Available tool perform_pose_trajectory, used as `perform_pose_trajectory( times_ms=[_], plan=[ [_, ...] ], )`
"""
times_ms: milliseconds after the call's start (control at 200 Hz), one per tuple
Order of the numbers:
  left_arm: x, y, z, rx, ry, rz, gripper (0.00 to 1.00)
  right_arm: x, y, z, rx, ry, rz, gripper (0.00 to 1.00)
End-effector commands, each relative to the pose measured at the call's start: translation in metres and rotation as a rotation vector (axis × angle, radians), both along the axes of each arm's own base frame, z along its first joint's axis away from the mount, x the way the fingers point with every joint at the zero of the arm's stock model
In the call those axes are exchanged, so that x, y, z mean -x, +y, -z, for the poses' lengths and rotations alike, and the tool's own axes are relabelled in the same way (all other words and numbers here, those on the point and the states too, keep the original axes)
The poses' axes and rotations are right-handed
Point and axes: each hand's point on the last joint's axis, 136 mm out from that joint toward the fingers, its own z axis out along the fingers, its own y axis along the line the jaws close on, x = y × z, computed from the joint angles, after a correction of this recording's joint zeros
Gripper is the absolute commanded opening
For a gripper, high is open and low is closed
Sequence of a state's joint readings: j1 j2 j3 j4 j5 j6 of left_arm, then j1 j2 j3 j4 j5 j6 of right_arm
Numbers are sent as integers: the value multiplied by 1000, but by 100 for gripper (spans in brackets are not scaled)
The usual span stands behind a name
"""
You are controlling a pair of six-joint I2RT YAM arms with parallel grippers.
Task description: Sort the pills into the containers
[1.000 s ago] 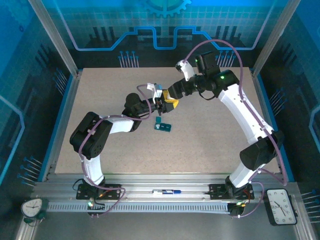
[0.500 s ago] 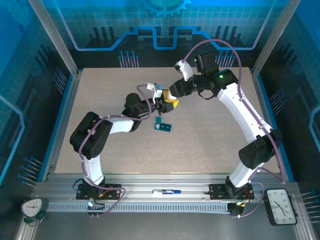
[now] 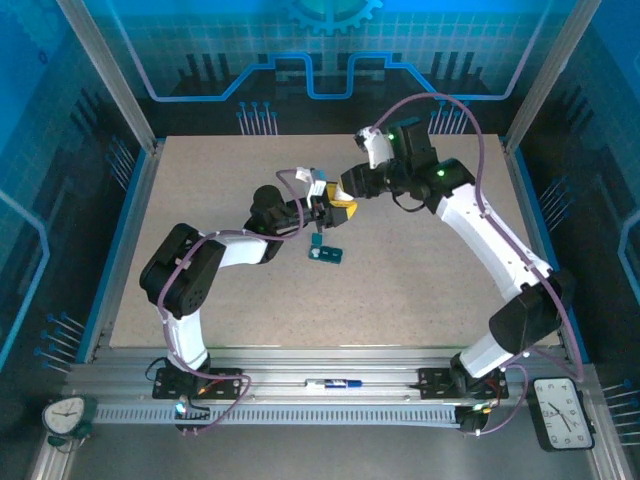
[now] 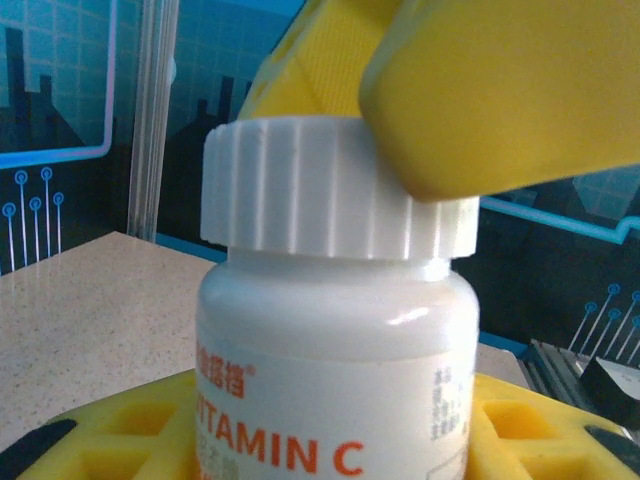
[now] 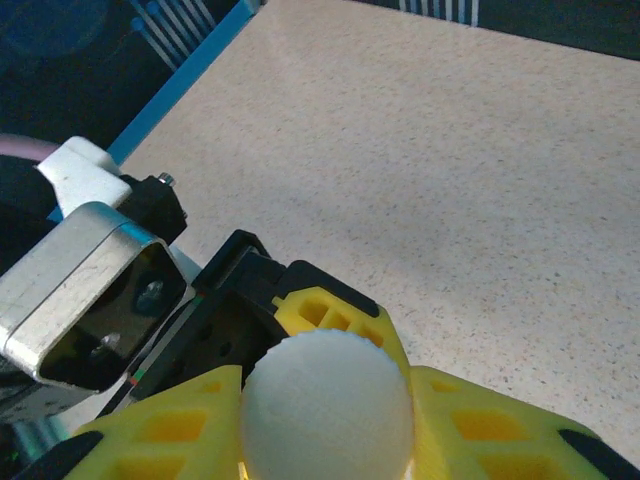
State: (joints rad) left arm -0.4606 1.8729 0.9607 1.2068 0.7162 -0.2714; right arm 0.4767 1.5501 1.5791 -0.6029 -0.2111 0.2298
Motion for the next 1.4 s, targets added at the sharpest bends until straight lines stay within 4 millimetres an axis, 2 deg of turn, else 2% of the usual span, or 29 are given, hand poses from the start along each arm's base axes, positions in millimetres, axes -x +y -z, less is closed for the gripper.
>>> perform_pose_trajectory(
  times_ms=[0,155,300,380,475,570,675,805,941,1036,1396],
  plan=[
    [6,1,-45,77,-136,0,0,12,7,36,-16,124,160,37],
    [5,1,-43,74,-134,0,0,18,16,41,-4,136,192,38],
    [5,1,-42,71,-132,-1,0,14,10,30,20,128,197,42],
    [4,1,-41,70,-131,-2,0,10,3,14,-4,111,202,48],
    [3,1,-40,69,-127,-4,0,7,-5,-11,-56,83,181,64],
    [2,0,-37,68,-122,-5,0,10,-9,-35,-111,39,120,74],
    [2,0,-36,71,-119,-5,0,14,-13,-52,-119,-26,75,79],
    [3,0,-36,71,-118,0,0,11,-19,-62,-90,-109,30,83],
    [4,0,-37,68,-118,4,0,9,-18,-62,-36,-161,-88,84],
    [4,0,-37,68,-115,7,0,6,-16,-53,18,-148,-142,85],
    [5,0,-39,71,-116,8,0,-8,-11,-34,61,-93,-146,84]
  ],
)
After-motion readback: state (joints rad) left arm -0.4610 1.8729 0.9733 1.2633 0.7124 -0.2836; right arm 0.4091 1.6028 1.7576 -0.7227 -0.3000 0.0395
